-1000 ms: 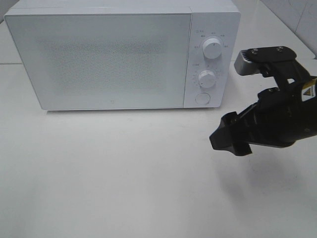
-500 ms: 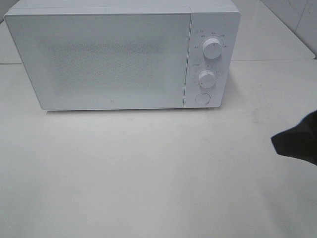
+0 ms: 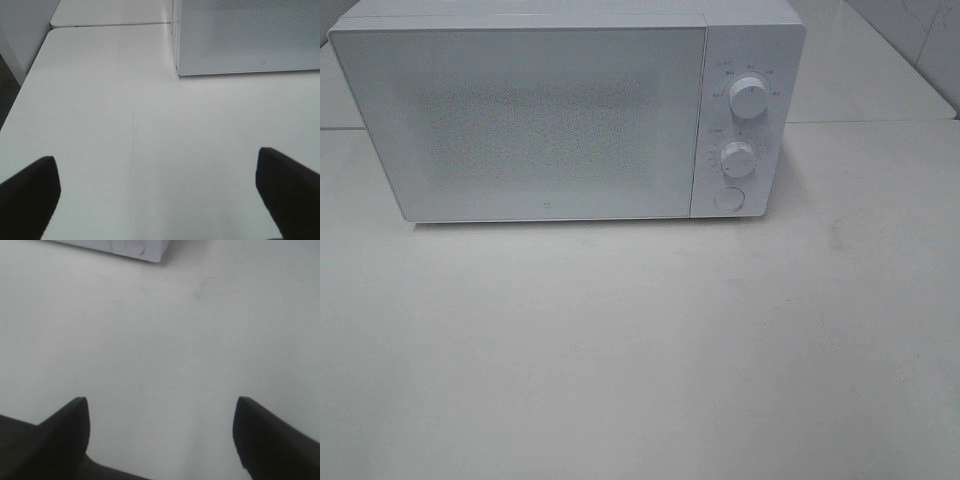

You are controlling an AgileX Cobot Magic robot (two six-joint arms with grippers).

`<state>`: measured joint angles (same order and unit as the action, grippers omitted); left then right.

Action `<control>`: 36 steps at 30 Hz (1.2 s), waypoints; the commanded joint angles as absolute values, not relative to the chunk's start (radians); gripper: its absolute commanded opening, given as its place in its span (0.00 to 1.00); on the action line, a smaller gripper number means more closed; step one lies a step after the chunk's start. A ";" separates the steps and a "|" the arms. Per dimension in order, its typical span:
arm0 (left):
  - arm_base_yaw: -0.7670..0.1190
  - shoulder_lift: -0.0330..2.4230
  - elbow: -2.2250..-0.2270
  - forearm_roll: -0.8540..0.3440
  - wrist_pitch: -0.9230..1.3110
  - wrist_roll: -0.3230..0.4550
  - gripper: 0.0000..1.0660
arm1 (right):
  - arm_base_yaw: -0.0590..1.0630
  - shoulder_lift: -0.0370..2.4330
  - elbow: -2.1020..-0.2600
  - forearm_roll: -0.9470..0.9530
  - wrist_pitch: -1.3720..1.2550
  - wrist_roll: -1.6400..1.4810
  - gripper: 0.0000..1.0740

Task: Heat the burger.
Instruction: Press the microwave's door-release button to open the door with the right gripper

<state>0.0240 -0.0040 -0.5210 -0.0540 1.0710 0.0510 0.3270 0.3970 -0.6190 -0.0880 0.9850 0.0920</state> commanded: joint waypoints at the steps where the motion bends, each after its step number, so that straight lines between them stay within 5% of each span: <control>1: 0.025 -0.022 -0.517 -0.054 1.068 0.050 0.94 | 0.238 0.279 -0.601 -0.097 1.014 0.065 0.71; 18: 0.025 -0.022 -0.517 -0.054 1.068 0.050 0.94 | 0.139 -0.036 -0.497 -0.090 0.997 0.072 0.71; 36: 0.025 -0.022 -0.517 -0.054 1.068 0.050 0.94 | 0.139 0.060 -0.547 -0.090 0.955 0.076 0.71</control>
